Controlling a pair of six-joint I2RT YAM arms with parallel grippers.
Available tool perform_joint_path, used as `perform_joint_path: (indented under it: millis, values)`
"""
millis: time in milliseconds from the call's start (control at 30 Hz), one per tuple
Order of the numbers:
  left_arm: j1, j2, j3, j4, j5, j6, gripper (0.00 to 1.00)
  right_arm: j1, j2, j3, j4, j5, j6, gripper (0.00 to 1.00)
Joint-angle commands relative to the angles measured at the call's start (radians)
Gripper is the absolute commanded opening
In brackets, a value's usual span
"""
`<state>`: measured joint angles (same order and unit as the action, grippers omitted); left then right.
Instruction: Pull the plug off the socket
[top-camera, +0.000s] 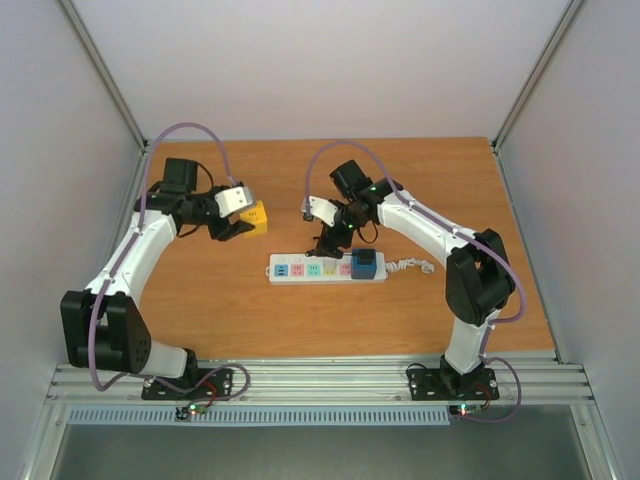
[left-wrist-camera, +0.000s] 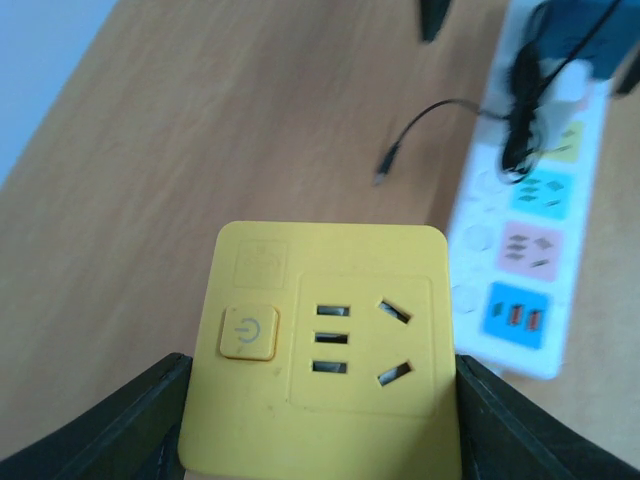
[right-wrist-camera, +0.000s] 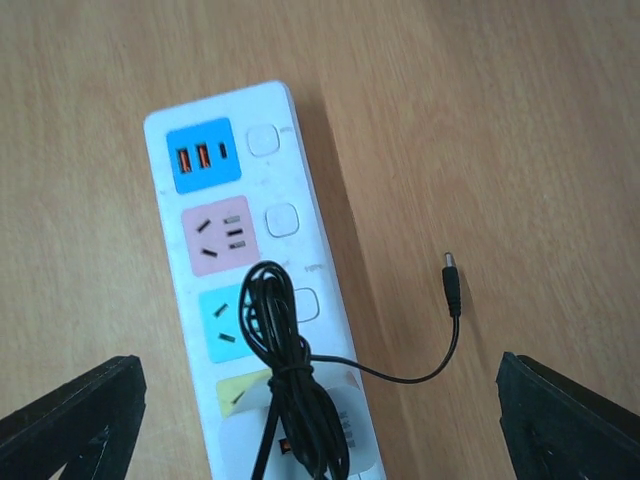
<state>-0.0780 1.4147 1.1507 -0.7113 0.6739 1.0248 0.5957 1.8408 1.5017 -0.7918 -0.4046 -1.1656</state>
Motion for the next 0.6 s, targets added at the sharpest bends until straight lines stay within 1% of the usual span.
perform_joint_path:
  millis: [0,200,333,467,567]
  values:
    - [0.011,0.035,0.089,0.001,-0.181,0.087,0.18,-0.005,-0.105,0.01,0.046,-0.064,0.092,0.97]
    - [0.011,0.132,0.2,-0.003,-0.429,0.165,0.17,-0.021,-0.22,-0.034,0.114,-0.135,0.206,0.98]
    - [0.011,0.197,0.257,0.029,-0.587,0.224,0.18,-0.032,-0.277,-0.08,0.137,-0.197,0.254,0.98]
    - [0.012,0.266,0.322,0.03,-0.699,0.315,0.19,-0.035,-0.33,-0.14,0.163,-0.221,0.278,0.98]
    - [0.012,0.32,0.36,0.022,-0.757,0.379,0.2,-0.043,-0.366,-0.188,0.215,-0.226,0.307,0.97]
